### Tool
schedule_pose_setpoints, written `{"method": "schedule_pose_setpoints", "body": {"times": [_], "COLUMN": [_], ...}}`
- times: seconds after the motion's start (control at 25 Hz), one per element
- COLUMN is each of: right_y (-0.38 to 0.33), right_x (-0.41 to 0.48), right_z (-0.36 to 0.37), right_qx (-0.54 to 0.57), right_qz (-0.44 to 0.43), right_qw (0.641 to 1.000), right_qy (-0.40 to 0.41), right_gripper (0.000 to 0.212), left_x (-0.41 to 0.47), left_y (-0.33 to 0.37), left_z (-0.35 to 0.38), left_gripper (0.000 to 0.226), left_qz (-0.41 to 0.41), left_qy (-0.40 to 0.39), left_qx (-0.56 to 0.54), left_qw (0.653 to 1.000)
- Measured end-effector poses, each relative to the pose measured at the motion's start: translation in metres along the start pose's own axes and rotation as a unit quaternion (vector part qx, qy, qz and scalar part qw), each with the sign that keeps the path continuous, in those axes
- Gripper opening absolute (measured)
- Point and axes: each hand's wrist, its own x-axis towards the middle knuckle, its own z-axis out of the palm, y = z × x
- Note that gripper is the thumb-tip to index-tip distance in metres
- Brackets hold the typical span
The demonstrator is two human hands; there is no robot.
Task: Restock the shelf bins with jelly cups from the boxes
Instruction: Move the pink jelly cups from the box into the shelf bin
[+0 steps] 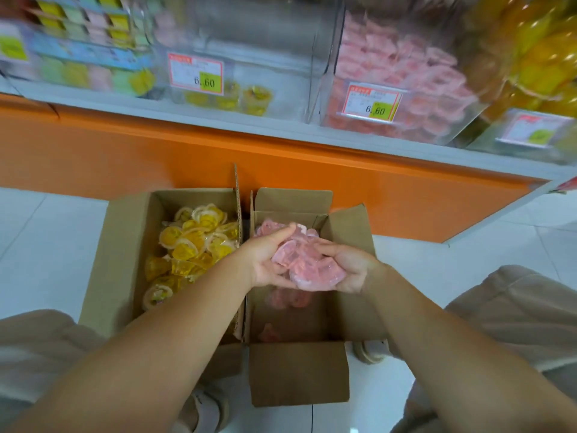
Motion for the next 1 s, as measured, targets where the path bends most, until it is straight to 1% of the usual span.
{"method": "schedule_pose_setpoints", "body": {"times": [0.08, 0.16, 0.2, 0.32, 0.36, 0.44, 0.52, 0.64, 0.84, 1.0], "right_y": [-0.025, -0.052, -0.065, -0.102, -0.114, -0.131, -0.140, -0.142, -0.156, -0.167], "right_x": [-0.023, -0.048, -0.062, -0.092, -0.099, -0.110, -0.115, -0.113, -0.120, -0.128], "right_z": [0.017, 0.035, 0.045, 0.071, 0.077, 0.090, 0.097, 0.102, 0.104, 0.100], "right_qx": [-0.045, -0.076, -0.088, -0.114, -0.124, -0.138, -0.134, -0.104, -0.071, -0.048], "right_qz": [-0.006, -0.017, -0.030, -0.068, -0.069, -0.069, -0.078, -0.093, -0.142, -0.150], "right_qw": [0.999, 0.996, 0.995, 0.989, 0.988, 0.986, 0.986, 0.989, 0.987, 0.987], "right_qy": [-0.022, -0.033, -0.042, -0.072, -0.069, -0.069, -0.059, -0.053, -0.017, 0.012], "right_gripper": [0.031, 0.024, 0.024, 0.044, 0.046, 0.039, 0.033, 0.028, 0.017, 0.013], "left_x": [-0.022, -0.044, -0.056, -0.089, -0.098, -0.111, -0.117, -0.113, -0.104, -0.108], "left_y": [0.016, 0.036, 0.046, 0.078, 0.087, 0.099, 0.104, 0.110, 0.129, 0.136], "left_z": [0.007, 0.016, 0.020, 0.033, 0.037, 0.041, 0.041, 0.038, 0.037, 0.043], "left_gripper": [0.040, 0.033, 0.028, 0.028, 0.029, 0.031, 0.033, 0.042, 0.034, 0.037], "left_qz": [0.028, 0.052, 0.066, 0.108, 0.121, 0.139, 0.145, 0.144, 0.169, 0.157], "left_qy": [-0.019, -0.025, -0.027, -0.033, -0.035, -0.043, -0.042, -0.042, -0.062, -0.089], "left_qx": [-0.003, -0.012, -0.013, -0.002, -0.006, -0.016, -0.031, -0.052, -0.071, -0.095], "left_qw": [0.999, 0.998, 0.997, 0.994, 0.992, 0.989, 0.988, 0.987, 0.981, 0.979]}}
